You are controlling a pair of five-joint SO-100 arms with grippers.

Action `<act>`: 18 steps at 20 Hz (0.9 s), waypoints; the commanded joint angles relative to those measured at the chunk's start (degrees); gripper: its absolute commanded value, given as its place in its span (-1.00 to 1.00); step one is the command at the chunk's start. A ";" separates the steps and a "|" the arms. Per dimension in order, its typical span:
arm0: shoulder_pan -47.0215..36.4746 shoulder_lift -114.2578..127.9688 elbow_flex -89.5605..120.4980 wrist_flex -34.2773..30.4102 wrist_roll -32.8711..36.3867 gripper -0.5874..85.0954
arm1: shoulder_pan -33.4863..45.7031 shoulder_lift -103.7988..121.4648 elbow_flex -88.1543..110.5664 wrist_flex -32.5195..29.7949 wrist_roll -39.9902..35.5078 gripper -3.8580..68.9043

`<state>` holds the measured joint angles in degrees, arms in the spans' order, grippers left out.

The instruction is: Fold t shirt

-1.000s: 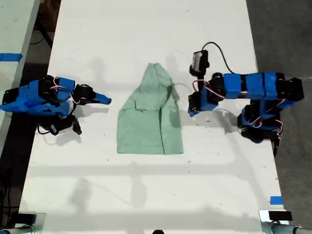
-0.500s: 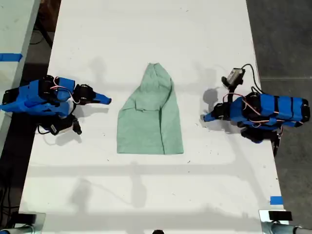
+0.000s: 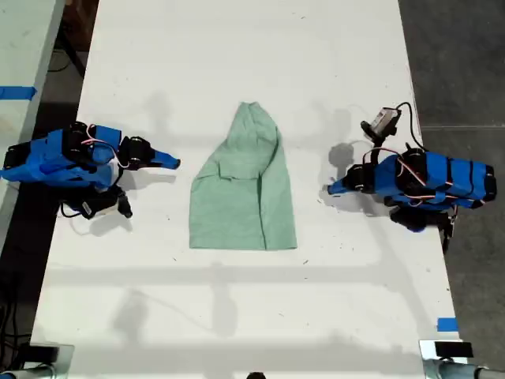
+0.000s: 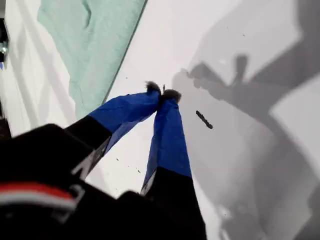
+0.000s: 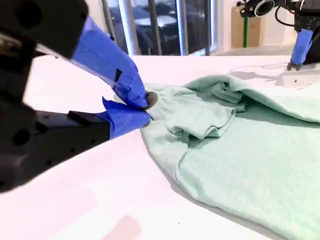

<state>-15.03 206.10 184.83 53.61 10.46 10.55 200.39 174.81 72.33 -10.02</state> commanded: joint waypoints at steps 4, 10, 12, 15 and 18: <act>-0.70 0.53 0.09 -0.18 -0.35 -0.99 | 0.09 0.79 2.90 0.00 0.53 -0.84; -0.79 0.53 0.09 -0.18 -0.35 -0.99 | -0.62 0.79 2.99 0.26 2.02 -0.84; -0.79 0.53 0.09 -0.18 -0.35 -0.99 | -0.53 0.79 2.99 0.35 2.46 -0.84; -0.79 0.53 0.09 -0.18 -0.26 -0.99 | -0.18 0.79 2.99 0.44 2.37 -0.84; -0.62 0.53 0.09 -0.18 -0.35 -0.99 | -0.18 0.79 2.99 0.44 2.46 -0.84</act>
<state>-15.03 206.10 184.83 53.61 10.46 10.46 200.39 174.90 72.51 -8.17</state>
